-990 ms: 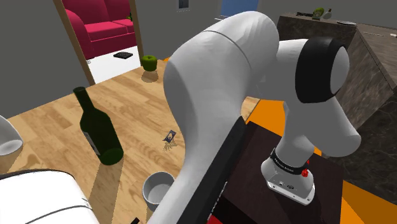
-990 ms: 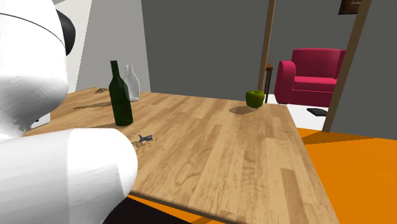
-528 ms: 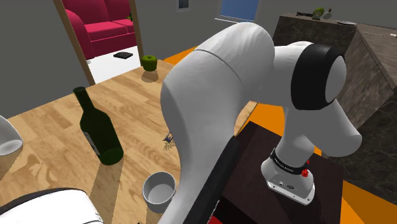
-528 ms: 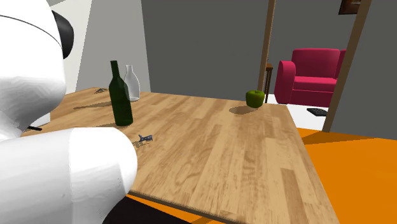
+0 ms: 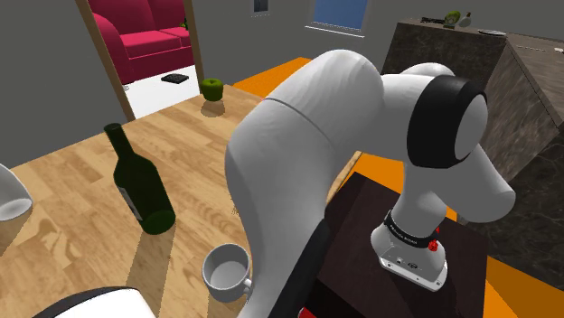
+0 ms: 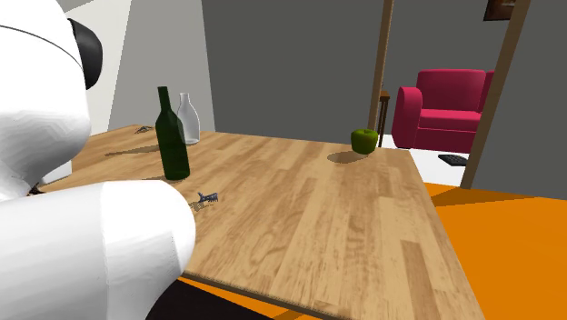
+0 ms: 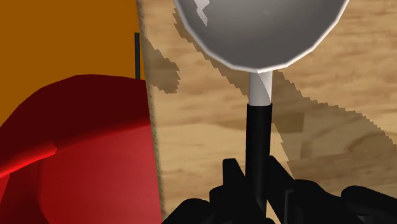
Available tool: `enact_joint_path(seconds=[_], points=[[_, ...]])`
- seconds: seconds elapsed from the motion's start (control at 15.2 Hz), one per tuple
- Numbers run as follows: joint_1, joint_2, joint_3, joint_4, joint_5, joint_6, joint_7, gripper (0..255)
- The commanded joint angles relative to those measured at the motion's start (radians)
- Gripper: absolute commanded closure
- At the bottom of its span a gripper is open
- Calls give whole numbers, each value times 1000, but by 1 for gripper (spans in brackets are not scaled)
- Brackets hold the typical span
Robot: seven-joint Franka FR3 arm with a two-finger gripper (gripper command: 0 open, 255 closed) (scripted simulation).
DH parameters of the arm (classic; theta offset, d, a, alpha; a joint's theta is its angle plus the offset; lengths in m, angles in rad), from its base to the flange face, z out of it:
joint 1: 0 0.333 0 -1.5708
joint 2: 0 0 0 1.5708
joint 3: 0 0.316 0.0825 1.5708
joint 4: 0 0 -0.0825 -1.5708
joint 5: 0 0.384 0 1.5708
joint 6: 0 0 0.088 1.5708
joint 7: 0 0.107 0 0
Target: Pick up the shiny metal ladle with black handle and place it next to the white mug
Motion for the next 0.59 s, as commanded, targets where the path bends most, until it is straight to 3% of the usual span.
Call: enact_joint_path(seconds=[0.0,0.53], points=[[14,13,-20,-2,4,21,1,255],[33,30,-52,-11,12,56,1,255]])
